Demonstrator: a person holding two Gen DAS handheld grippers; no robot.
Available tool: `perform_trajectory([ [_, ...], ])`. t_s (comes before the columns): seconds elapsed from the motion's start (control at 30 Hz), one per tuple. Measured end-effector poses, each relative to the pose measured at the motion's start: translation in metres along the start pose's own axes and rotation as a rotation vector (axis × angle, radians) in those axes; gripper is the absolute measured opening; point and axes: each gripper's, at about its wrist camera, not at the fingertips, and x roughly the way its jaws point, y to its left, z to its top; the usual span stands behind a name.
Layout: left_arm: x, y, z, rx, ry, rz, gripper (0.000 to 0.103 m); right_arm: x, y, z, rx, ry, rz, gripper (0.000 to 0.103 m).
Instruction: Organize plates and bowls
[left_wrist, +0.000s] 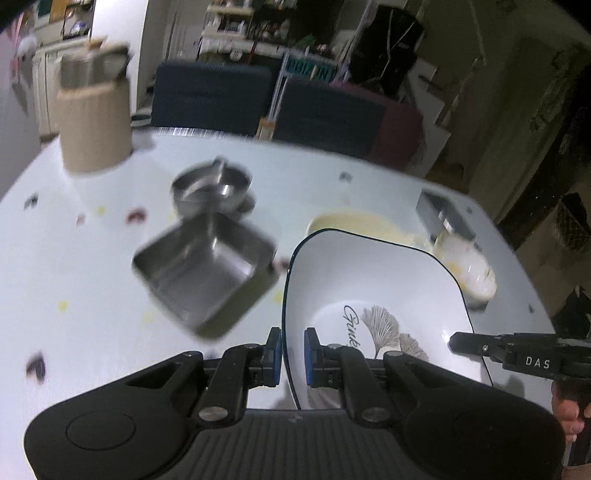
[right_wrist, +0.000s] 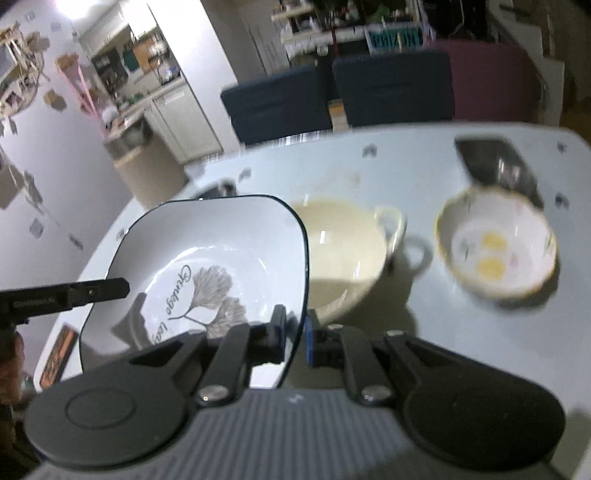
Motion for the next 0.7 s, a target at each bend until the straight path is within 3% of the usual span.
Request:
perform_trajectory([
  [0.1, 0.007, 0.012, -0.025, -0.021, 0.051, 0.019, 0.013, 0.012, 0.007, -0.024, -0.007, 0.051, -0.003, 0.012],
  [0.27, 0.020, 0.018, -0.038, -0.010, 0.121, 0.052, 0.013, 0.037, 0.011, -0.043, -0.039, 0.137, -0.023, 0.013],
  [0.7, 0.032, 0.029, -0.048, -0.010, 0.216, 0.105, 0.013, 0.069, 0.033, -0.046, -0.098, 0.194, -0.048, 0.013],
])
